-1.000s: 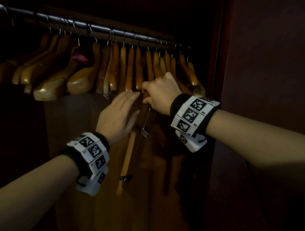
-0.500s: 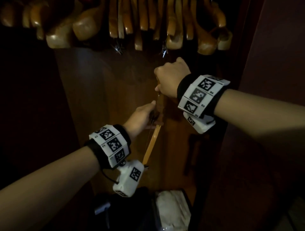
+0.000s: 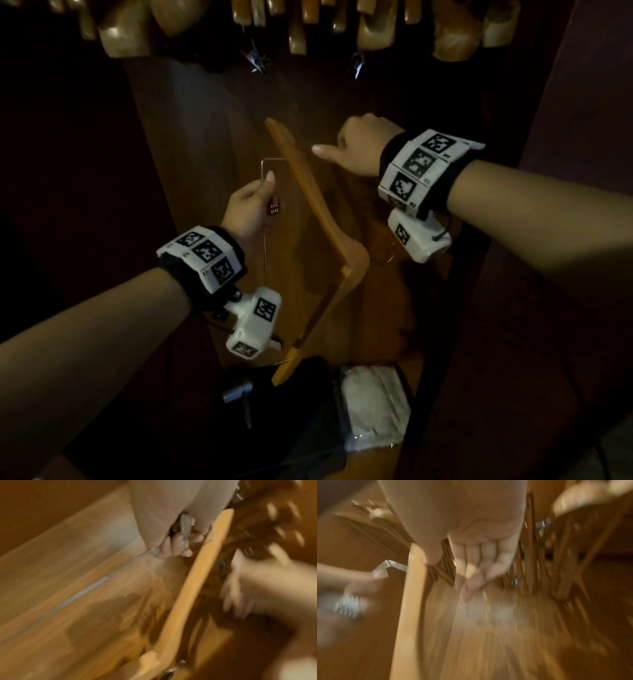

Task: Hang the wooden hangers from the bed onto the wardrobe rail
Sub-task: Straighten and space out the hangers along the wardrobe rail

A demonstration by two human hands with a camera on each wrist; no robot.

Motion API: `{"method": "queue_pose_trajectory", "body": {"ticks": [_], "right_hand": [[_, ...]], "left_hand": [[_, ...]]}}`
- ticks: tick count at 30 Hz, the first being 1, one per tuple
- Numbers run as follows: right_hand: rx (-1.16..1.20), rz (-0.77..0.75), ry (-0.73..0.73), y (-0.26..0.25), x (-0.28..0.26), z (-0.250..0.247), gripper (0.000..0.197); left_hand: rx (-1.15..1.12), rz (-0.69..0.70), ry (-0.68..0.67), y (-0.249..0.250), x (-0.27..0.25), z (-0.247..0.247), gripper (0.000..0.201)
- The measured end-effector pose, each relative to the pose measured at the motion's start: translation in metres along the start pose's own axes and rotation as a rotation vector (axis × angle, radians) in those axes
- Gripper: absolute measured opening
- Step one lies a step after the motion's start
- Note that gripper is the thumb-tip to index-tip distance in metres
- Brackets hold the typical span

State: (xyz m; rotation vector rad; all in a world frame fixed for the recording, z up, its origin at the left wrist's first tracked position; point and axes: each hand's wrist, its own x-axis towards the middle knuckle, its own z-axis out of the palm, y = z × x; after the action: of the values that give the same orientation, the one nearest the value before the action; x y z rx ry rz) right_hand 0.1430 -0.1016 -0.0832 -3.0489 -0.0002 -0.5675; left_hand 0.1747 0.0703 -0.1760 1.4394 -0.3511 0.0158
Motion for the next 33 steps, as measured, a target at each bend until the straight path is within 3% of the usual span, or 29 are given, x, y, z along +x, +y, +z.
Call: {"method": "queue_pose_trajectory", "body": {"ticks": [8, 11, 13, 15, 21, 23, 25, 29, 33], "right_hand": [[-0.044, 0.136, -0.492, 0.004, -0.001, 0.056, 0.073], [0.329, 0.224, -0.600, 0.004, 0.003, 0.085, 0.088], [0.709, 0.302, -0.617, -0.006, 0.006, 0.099, 0.082], [0.914, 0.314, -0.600, -0.025, 0.010, 0.106, 0.076], [0.787, 0.192, -0.681, -0.095, 0.026, 0.132, 0.042], [0.762, 0.109, -0.782, -0.117, 0.027, 0.148, 0.060], [0.742, 0.016, -0.856, -0.140, 0.018, 0.156, 0.063], [0.785, -0.050, -0.900, -0.164, 0.013, 0.166, 0.025], [0.744, -0.060, -0.931, -0.169, 0.012, 0.166, 0.049]], "left_hand": [[-0.282, 0.039, 0.009, 0.012, 0.001, -0.036, 0.037], [-0.317, 0.055, -0.059, 0.018, 0.001, -0.045, 0.038], [-0.319, 0.055, -0.095, 0.024, -0.002, -0.047, 0.038], [-0.310, 0.040, -0.104, 0.029, -0.005, -0.050, 0.038], [-0.159, -0.100, -0.119, 0.033, -0.023, -0.091, 0.040], [-0.121, -0.192, -0.146, 0.033, -0.033, -0.107, 0.042], [-0.135, -0.260, -0.165, 0.034, -0.044, -0.117, 0.043], [-0.097, -0.317, -0.196, 0.038, -0.057, -0.127, 0.041], [0.022, -0.335, -0.165, 0.042, -0.060, -0.134, 0.043]]}}
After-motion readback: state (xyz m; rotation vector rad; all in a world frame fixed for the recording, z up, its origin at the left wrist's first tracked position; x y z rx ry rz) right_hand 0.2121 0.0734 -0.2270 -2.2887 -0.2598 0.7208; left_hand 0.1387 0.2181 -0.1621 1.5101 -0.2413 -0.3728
